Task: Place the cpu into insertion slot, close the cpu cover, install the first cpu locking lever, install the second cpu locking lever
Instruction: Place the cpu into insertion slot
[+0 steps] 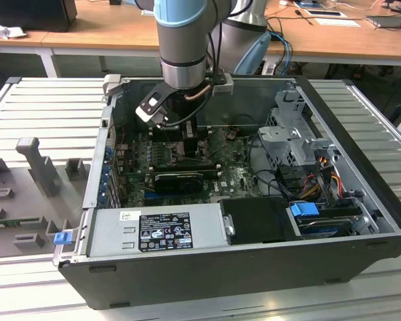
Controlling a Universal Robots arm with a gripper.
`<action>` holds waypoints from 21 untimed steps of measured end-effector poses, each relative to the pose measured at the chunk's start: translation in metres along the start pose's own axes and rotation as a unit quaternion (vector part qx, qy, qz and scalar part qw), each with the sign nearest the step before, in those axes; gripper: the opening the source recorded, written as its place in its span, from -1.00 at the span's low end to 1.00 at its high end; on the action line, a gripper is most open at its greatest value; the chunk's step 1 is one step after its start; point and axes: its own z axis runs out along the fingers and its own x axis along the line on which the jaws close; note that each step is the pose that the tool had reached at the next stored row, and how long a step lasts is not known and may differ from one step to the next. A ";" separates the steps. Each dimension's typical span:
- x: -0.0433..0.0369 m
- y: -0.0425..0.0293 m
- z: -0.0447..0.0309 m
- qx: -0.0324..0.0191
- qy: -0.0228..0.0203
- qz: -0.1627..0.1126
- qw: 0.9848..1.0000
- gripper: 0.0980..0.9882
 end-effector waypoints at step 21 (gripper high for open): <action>0.0017 0.0012 0.0093 0.000 -0.001 0.006 1.000 -0.02</action>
